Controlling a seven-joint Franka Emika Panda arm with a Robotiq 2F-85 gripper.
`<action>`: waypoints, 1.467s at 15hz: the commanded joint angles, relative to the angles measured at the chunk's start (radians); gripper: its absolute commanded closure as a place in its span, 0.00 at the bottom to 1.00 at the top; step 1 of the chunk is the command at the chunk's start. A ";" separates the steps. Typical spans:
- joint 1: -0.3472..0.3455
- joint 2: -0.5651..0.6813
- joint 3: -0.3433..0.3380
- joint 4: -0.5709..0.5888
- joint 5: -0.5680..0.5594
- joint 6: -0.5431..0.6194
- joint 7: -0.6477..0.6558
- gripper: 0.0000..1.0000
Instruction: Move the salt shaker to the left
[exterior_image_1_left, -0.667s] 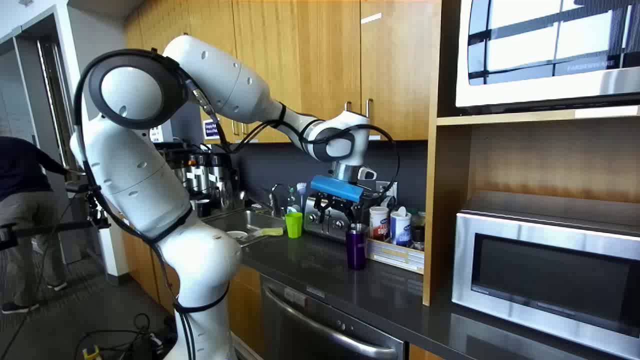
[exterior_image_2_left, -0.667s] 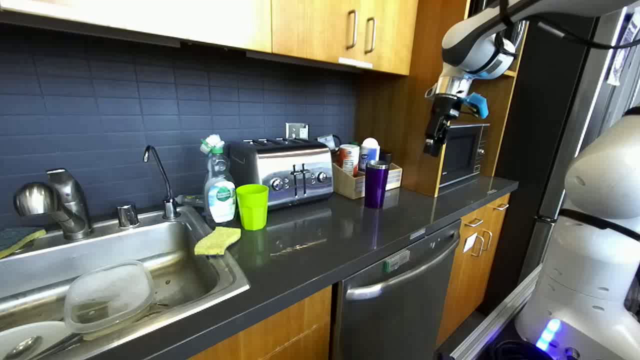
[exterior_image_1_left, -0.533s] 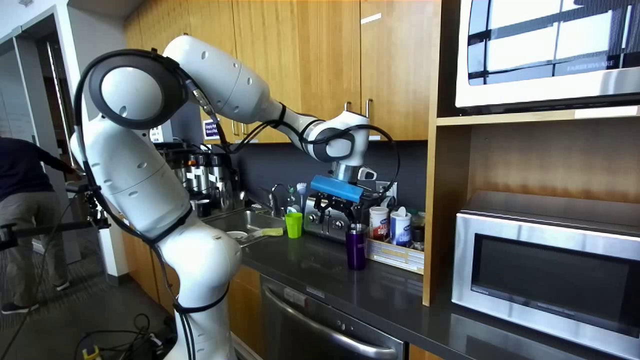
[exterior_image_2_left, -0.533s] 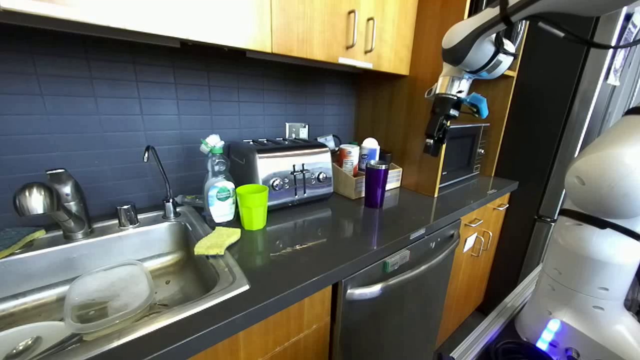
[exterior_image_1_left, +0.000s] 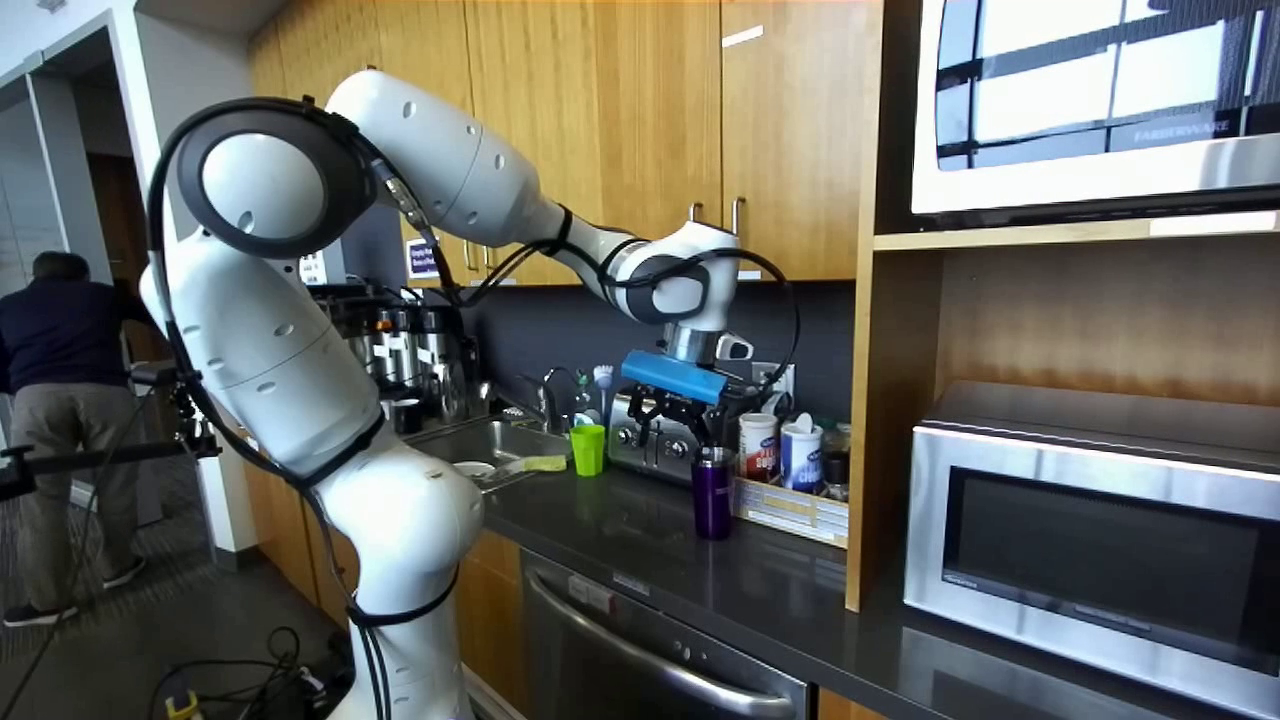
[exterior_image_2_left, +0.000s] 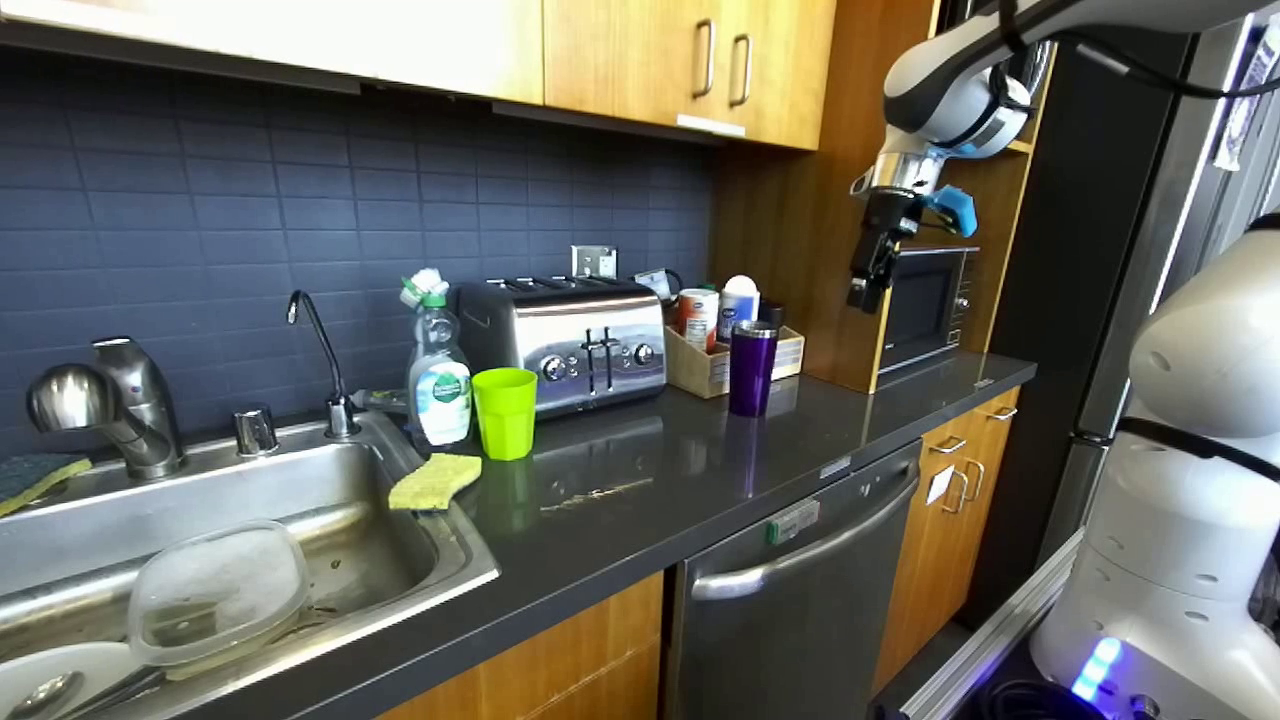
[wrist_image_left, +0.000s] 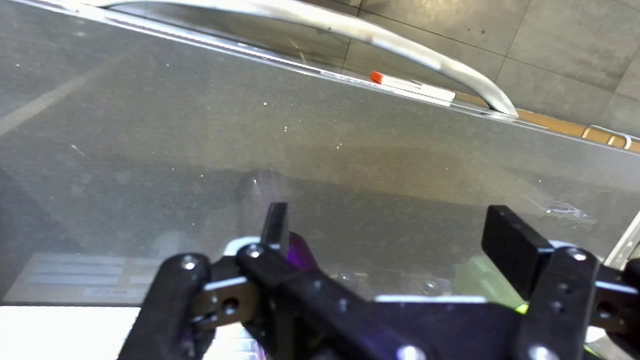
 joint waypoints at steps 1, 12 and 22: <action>-0.036 0.007 0.032 0.002 0.017 -0.003 -0.015 0.00; -0.022 0.026 0.050 -0.002 0.043 0.097 -0.023 0.00; 0.017 0.207 0.148 0.013 0.096 0.628 0.010 0.00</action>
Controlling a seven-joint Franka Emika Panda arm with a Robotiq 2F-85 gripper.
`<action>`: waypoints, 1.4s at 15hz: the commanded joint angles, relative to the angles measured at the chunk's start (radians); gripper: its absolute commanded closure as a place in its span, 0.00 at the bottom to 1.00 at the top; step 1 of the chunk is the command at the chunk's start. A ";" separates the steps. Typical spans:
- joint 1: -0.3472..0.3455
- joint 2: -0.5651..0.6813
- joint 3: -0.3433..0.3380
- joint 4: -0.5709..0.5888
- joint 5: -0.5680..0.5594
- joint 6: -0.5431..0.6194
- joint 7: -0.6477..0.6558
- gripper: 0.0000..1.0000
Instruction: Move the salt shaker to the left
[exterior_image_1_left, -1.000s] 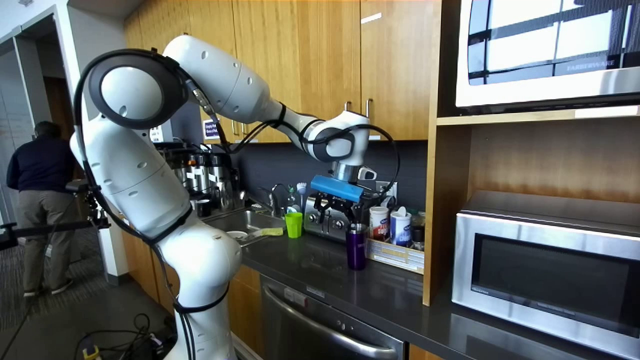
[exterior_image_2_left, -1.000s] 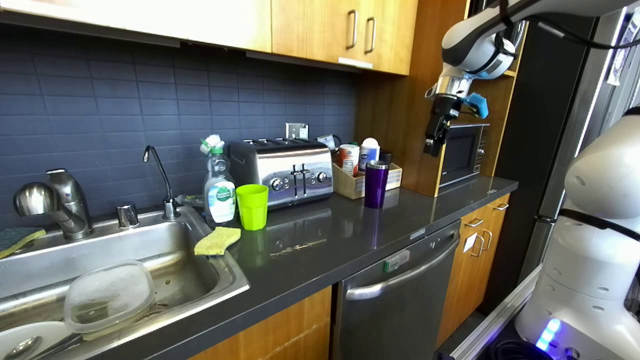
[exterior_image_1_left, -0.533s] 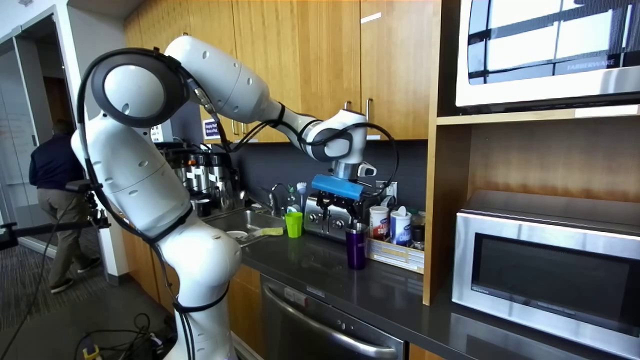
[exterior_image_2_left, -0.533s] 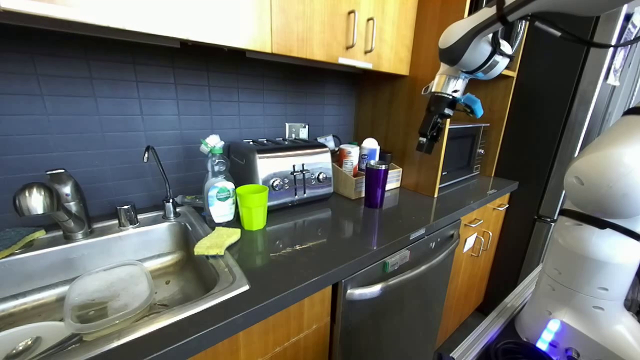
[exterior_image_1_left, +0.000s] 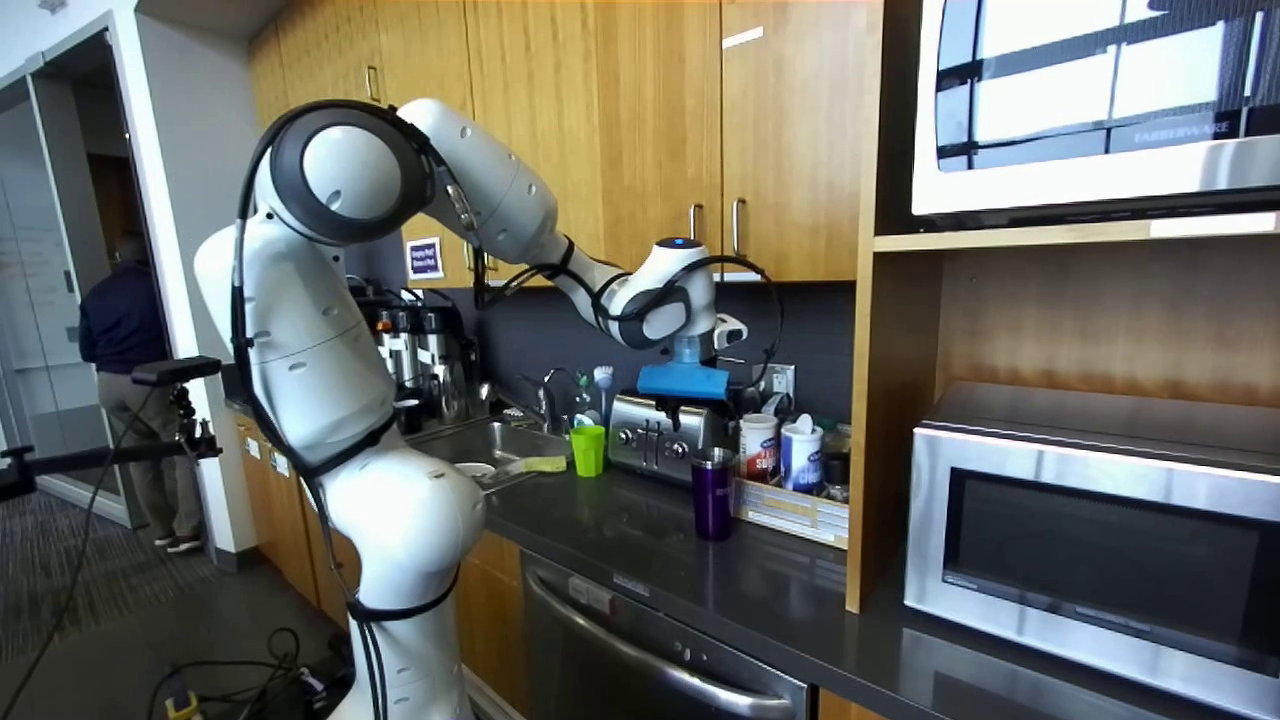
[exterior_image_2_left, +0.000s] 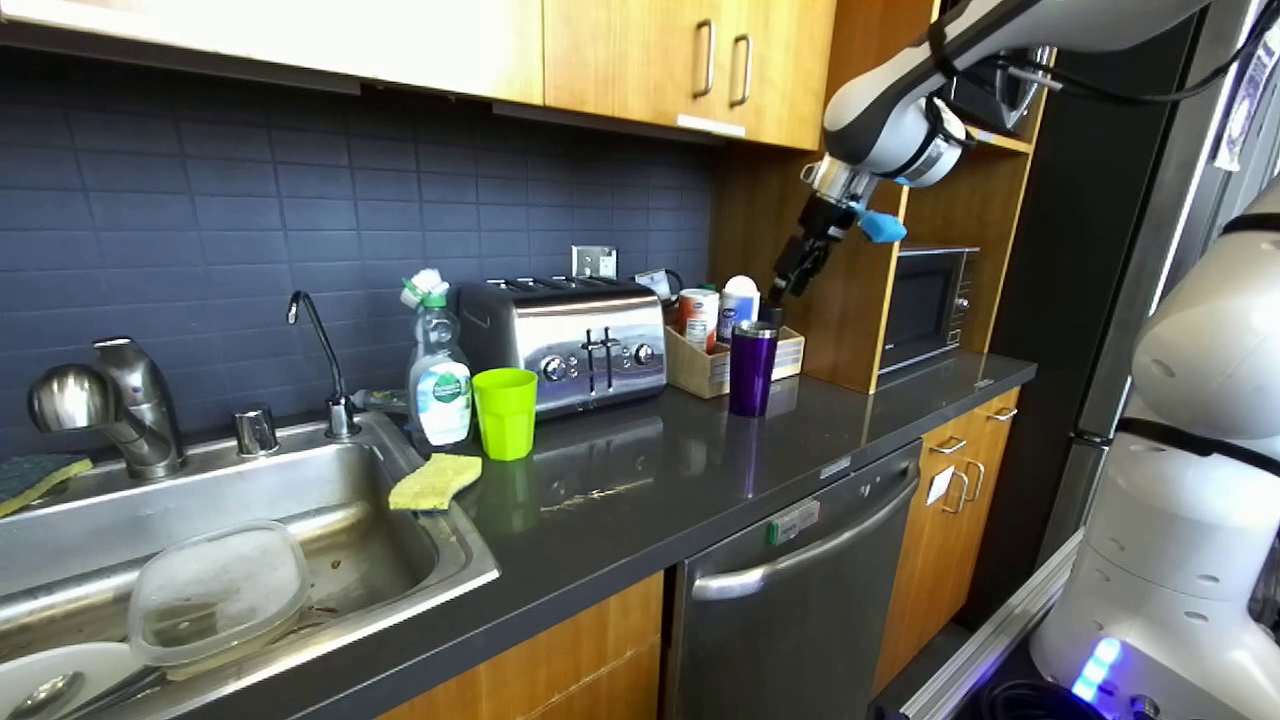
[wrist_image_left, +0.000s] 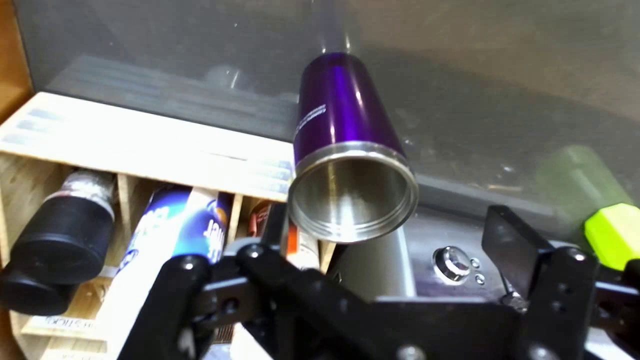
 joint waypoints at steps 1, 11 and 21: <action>-0.014 0.078 0.016 0.025 -0.009 0.151 0.018 0.00; -0.094 0.196 -0.013 0.131 -0.008 0.245 0.008 0.00; -0.076 0.333 -0.020 0.172 0.045 0.472 -0.025 0.00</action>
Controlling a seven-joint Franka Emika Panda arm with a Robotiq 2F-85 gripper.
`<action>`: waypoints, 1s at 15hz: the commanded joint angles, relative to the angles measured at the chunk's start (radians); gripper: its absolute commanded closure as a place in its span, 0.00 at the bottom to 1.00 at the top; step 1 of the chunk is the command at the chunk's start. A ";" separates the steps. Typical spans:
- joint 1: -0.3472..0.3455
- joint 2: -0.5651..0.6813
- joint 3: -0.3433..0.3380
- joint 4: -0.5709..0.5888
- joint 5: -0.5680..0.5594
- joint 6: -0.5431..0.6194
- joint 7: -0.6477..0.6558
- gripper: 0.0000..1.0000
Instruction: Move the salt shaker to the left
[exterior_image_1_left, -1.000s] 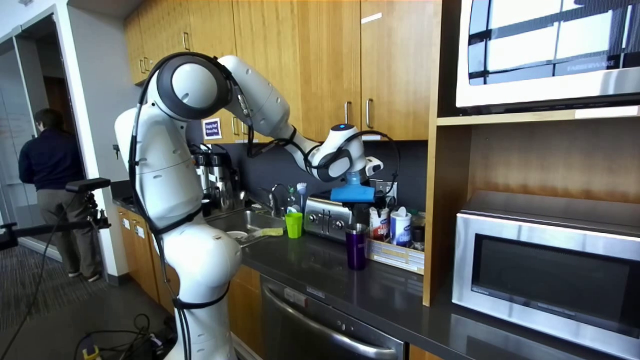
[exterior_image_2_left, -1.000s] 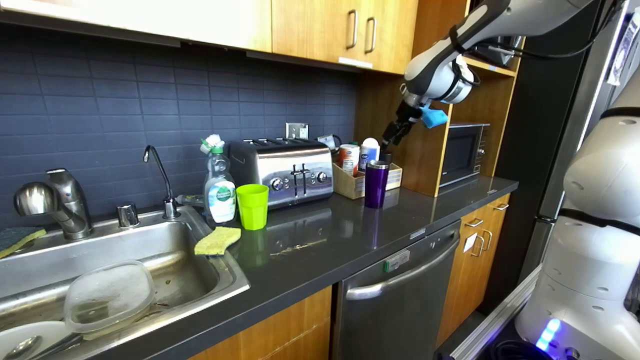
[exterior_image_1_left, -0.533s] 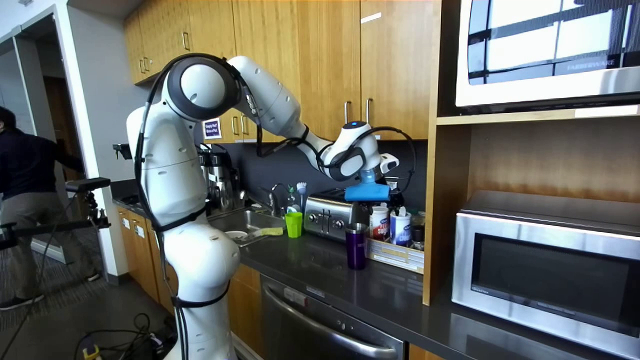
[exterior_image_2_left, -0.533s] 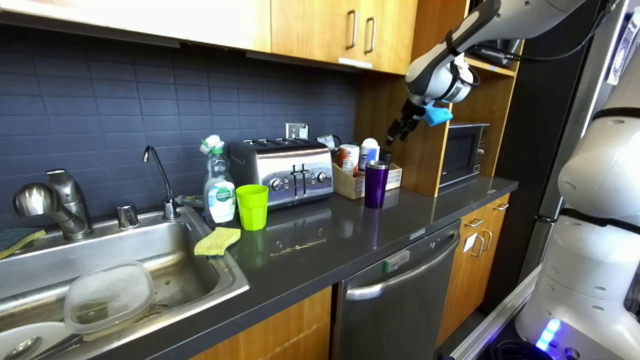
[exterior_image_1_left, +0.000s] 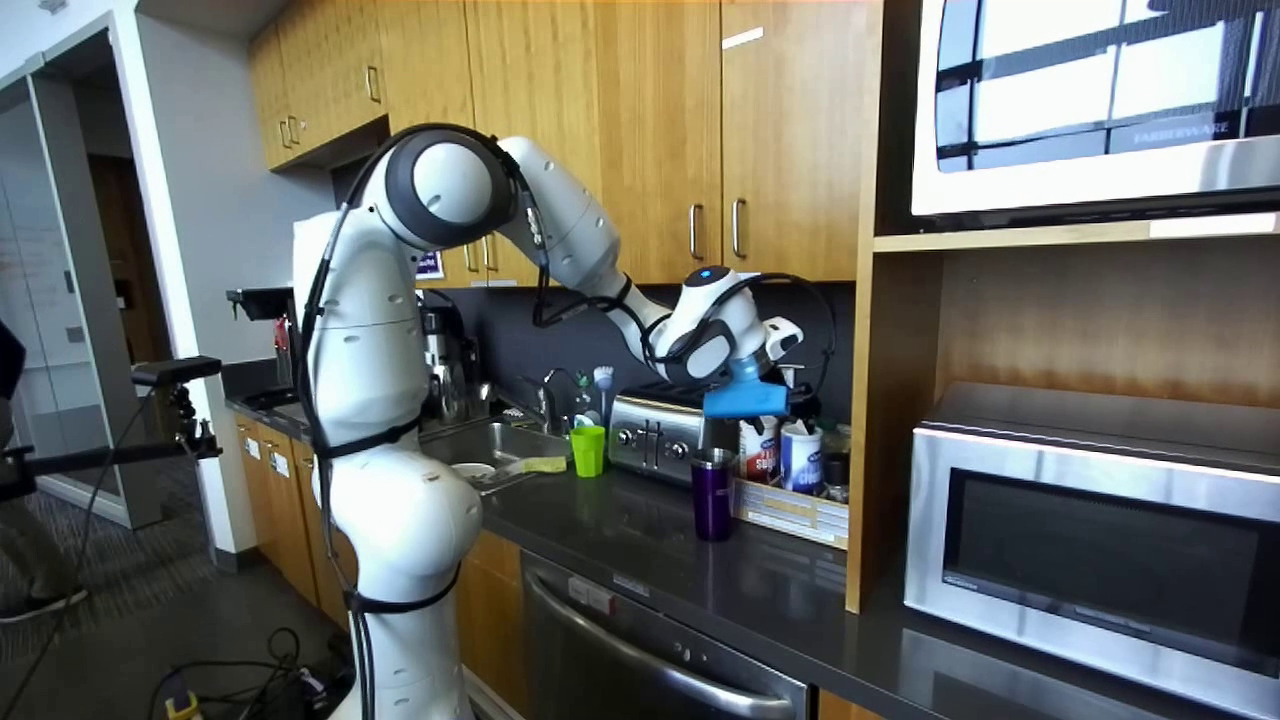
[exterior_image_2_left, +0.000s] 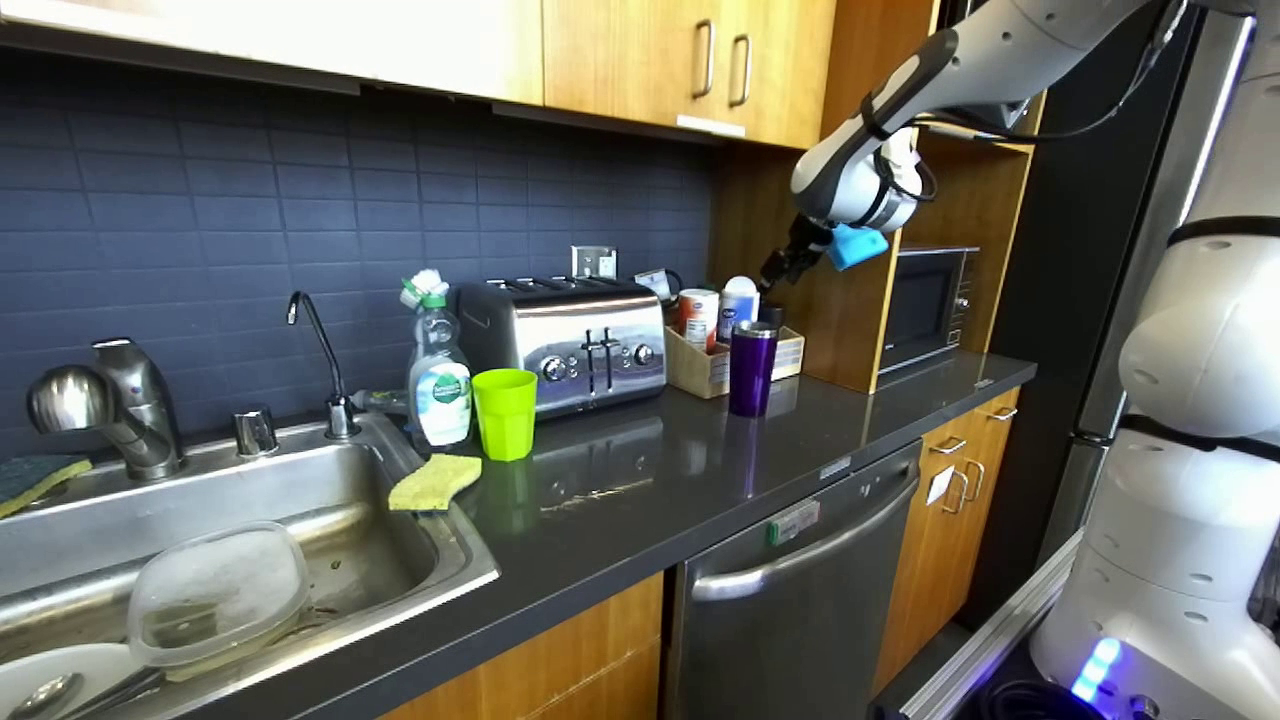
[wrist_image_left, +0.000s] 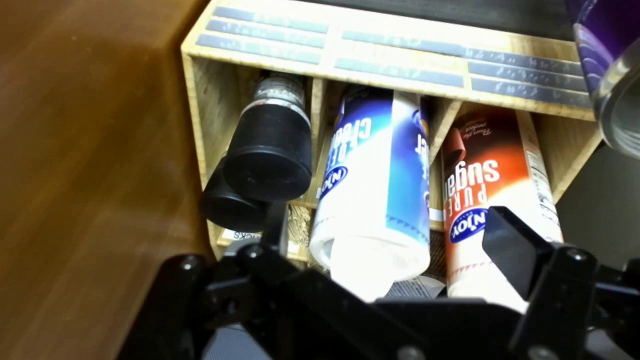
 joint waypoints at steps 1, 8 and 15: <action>-0.011 0.051 -0.013 0.047 -0.006 0.025 -0.029 0.00; -0.048 0.088 -0.041 0.099 -0.037 -0.027 -0.047 0.00; -0.046 0.135 -0.021 0.127 0.063 -0.043 -0.112 0.00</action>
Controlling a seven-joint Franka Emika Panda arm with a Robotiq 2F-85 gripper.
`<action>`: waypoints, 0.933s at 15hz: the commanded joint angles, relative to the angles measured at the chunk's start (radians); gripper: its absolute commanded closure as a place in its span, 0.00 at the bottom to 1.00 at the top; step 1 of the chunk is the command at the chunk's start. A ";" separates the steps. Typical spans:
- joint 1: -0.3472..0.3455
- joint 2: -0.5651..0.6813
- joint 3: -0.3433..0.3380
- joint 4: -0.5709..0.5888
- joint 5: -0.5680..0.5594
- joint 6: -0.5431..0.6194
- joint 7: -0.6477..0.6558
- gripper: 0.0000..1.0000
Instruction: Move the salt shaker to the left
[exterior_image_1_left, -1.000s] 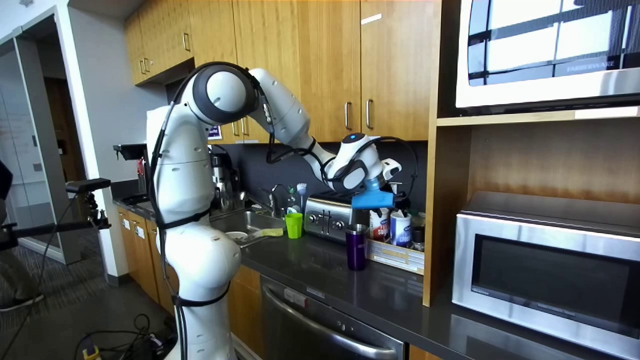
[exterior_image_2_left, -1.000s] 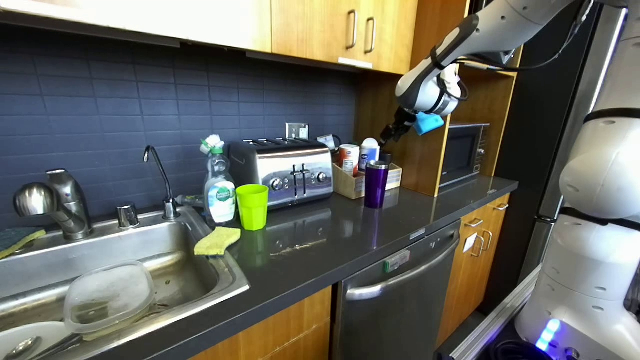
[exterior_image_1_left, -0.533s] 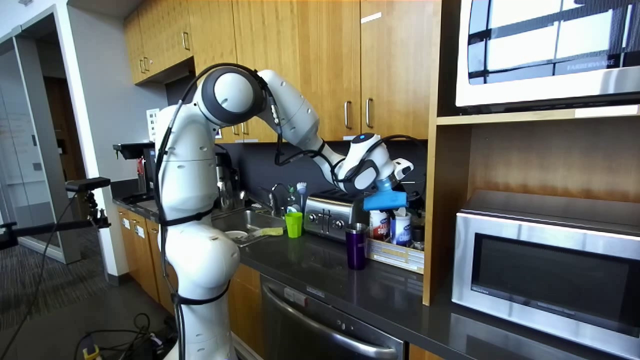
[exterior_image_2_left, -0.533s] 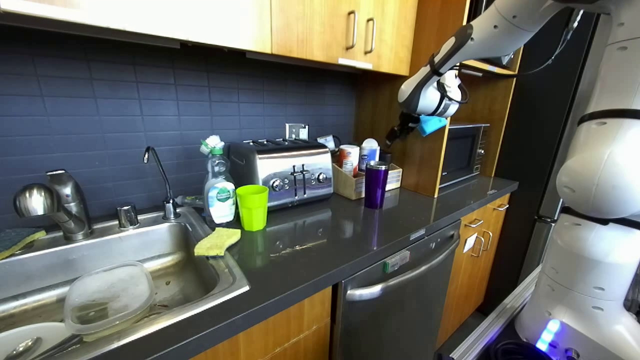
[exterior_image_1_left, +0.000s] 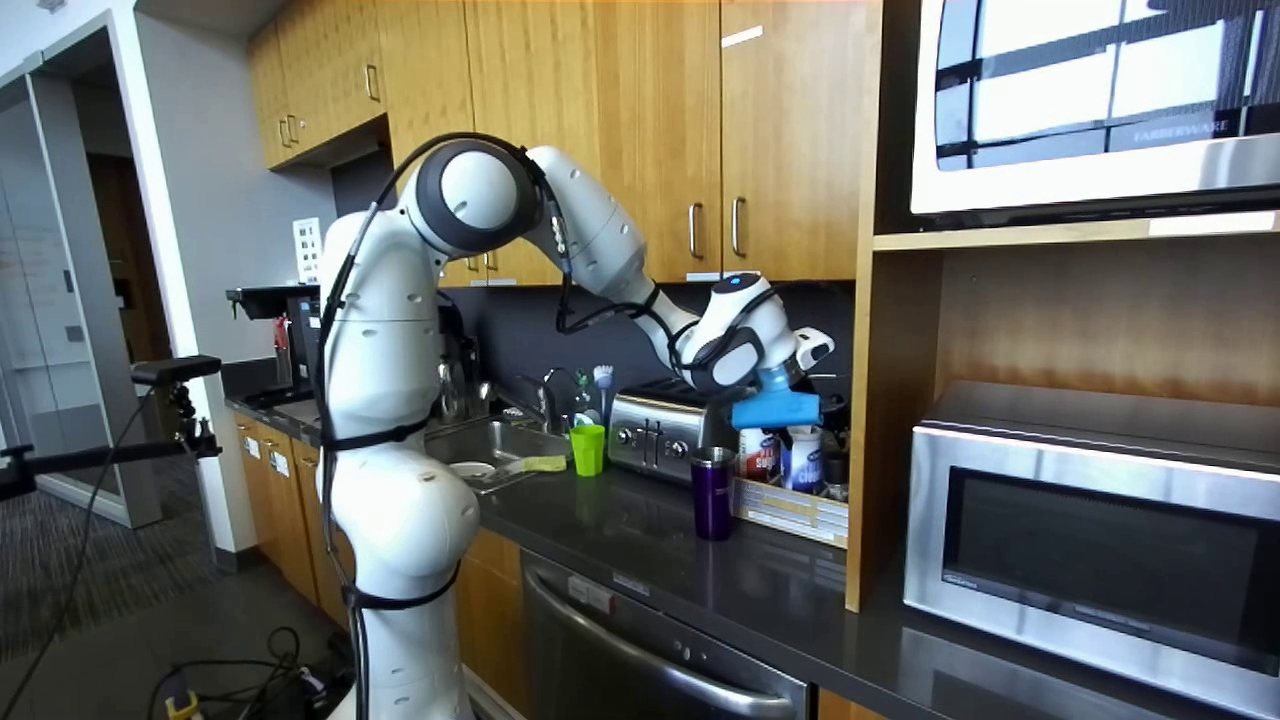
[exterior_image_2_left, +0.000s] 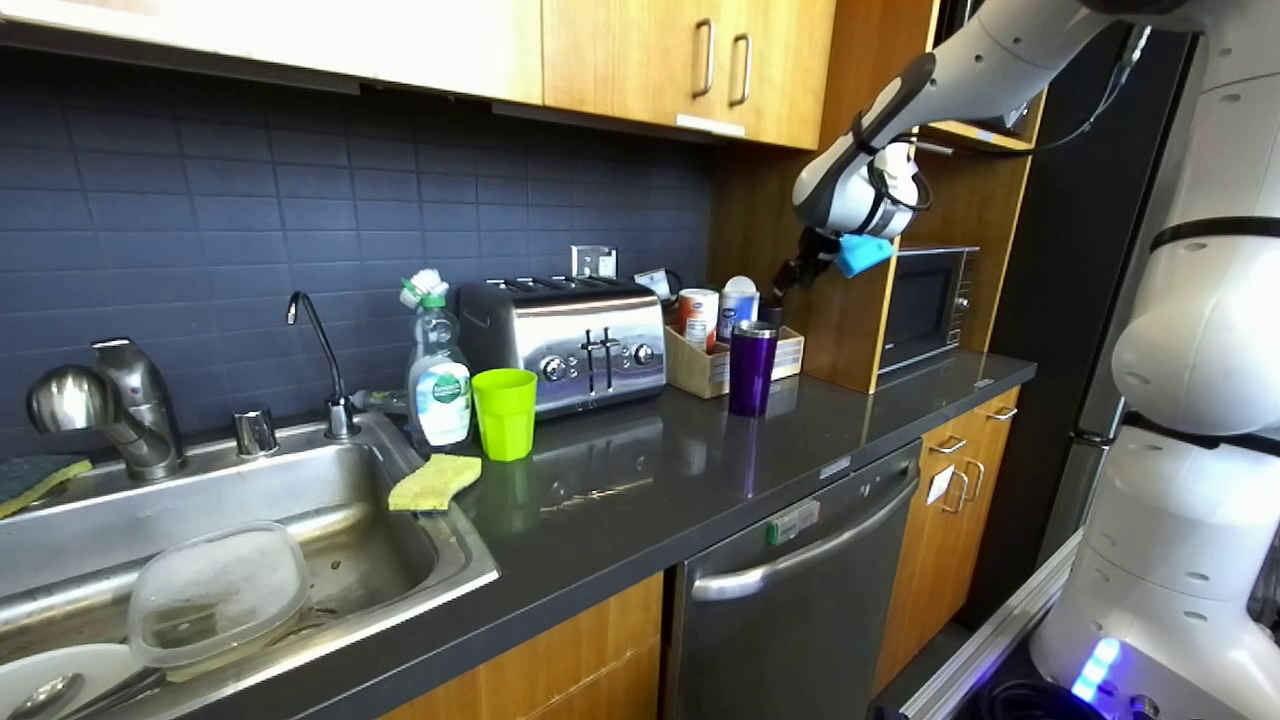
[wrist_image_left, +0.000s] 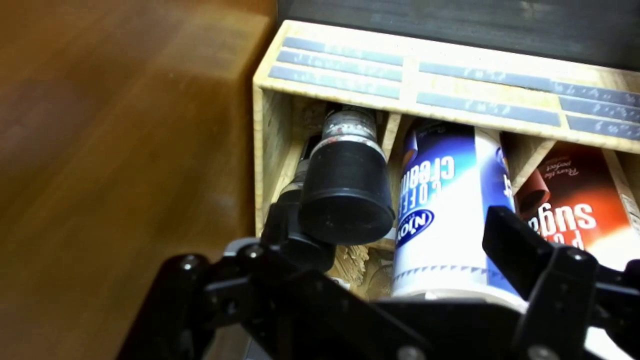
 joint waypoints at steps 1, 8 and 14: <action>-0.004 0.041 0.016 0.045 0.066 -0.019 -0.055 0.00; -0.003 0.118 0.040 0.100 0.101 -0.002 -0.059 0.00; -0.002 0.182 0.026 0.137 0.039 0.026 -0.066 0.00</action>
